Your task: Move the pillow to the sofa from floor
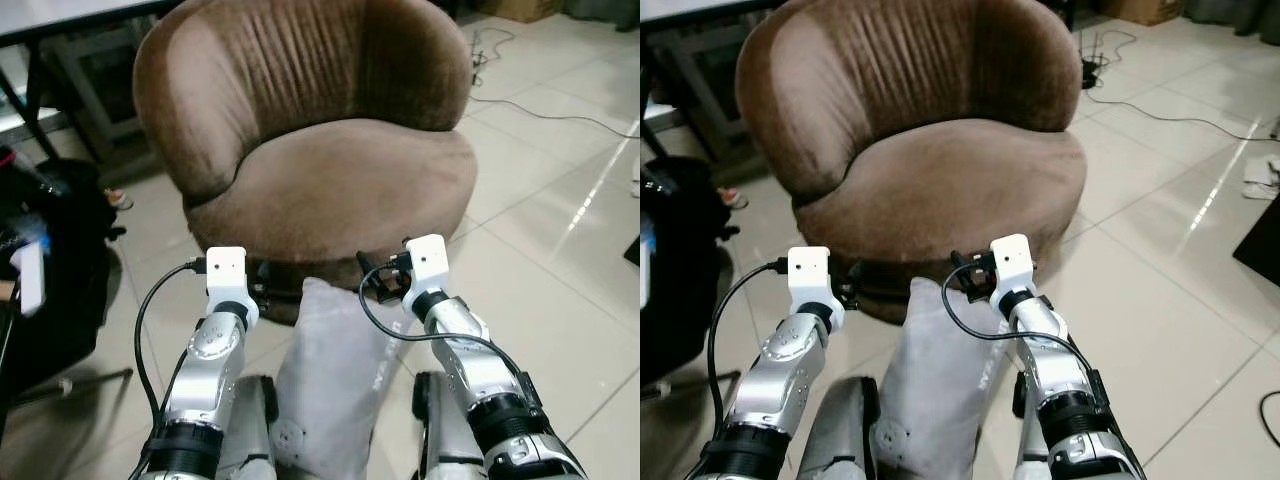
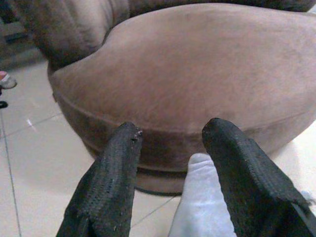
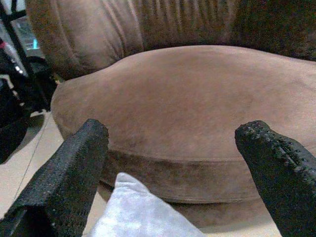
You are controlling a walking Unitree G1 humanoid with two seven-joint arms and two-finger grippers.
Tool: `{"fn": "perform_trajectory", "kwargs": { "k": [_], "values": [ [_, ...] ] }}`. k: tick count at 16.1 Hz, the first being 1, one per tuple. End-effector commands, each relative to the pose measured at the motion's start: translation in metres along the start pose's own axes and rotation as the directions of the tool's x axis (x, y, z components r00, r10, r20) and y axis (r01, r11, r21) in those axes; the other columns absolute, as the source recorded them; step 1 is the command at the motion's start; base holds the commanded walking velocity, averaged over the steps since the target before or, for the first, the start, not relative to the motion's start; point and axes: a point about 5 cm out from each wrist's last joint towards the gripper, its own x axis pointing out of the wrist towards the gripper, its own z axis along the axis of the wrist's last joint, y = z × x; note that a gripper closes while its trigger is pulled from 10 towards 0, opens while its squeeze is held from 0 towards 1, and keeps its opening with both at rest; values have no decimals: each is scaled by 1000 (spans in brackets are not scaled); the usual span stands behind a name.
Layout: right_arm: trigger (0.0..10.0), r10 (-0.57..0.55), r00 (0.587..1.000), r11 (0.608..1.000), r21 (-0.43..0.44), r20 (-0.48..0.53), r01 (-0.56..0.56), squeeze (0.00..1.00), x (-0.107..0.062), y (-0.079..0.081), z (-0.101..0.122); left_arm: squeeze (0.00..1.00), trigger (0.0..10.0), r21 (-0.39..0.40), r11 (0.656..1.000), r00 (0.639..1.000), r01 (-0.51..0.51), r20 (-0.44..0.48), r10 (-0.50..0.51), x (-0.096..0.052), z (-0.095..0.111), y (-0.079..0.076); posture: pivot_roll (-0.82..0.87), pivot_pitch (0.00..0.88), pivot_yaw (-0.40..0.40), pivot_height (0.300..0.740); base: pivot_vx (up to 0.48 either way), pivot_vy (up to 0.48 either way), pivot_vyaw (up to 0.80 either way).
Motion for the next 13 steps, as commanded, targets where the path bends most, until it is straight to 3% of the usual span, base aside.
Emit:
{"fn": "perform_trajectory", "kwargs": {
  "k": [1,13],
  "values": [
    [10000,17,1000,1000,-8,-3,-17,0,1,4,2,0,10000,22,1000,1000,2,18,-2,3,6,-2,-143,0,102,590,0,0,0],
    [10000,32,999,999,-3,-8,-32,0,2,12,1,0,10000,41,999,999,6,31,-7,5,6,-7,-156,0,100,705,0,0,0]
  ]
}}
